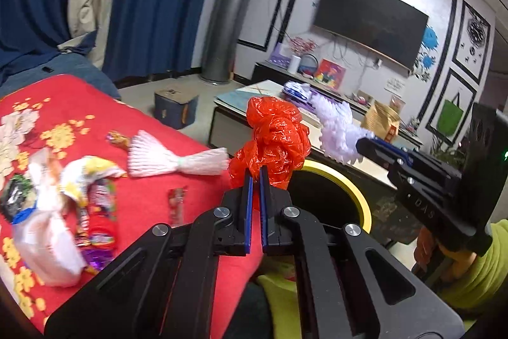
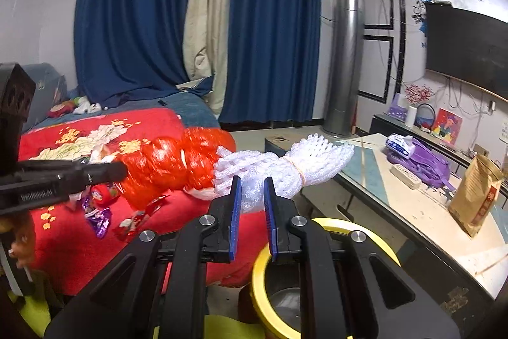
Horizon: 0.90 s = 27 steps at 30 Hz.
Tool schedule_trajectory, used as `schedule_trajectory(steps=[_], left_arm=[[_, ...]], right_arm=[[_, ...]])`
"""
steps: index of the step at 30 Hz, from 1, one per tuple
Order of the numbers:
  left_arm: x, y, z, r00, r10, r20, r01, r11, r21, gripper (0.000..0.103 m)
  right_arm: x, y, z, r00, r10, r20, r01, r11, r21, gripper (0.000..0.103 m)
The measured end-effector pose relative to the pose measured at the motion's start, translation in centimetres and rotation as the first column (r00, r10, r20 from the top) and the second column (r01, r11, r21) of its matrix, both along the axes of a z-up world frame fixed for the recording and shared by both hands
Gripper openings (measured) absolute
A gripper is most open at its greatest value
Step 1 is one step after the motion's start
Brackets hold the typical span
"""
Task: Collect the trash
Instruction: 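Lift the red bag and white mesh sleeve and carry both toward the yellow bin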
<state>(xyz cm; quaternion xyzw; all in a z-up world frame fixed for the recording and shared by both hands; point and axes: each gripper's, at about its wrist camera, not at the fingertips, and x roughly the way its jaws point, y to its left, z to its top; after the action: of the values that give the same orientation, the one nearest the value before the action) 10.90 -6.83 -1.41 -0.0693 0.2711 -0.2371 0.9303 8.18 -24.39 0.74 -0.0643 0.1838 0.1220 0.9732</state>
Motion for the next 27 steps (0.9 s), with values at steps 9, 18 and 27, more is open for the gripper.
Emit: schedule_trajectory(steps=[9,18,27], left_arm=[[1.4,-3.7,-1.2,0.997,-0.064,-0.033,0.065,0.998,0.023,0.001],[2.6,-6.4,-2.9,0.993,-0.090,-0.072,0.094,0.995,0.044,0.001],[4.2,-9.6,-4.6,0.986,-0.125,-0.114,0.133,0.989,0.061,0.001]], right_arm=[[0.2,-3.7,0.0,0.997,-0.077,-0.030,0.078,0.996,0.035,0.014],[1.3,-5.7,-1.2,0.983,-0.138,-0.119,0.145,0.988,0.053,0.014],[2.6,-7.5,-3.5,0.953,-0.158,-0.258,0.178,0.982,0.058,0.014]])
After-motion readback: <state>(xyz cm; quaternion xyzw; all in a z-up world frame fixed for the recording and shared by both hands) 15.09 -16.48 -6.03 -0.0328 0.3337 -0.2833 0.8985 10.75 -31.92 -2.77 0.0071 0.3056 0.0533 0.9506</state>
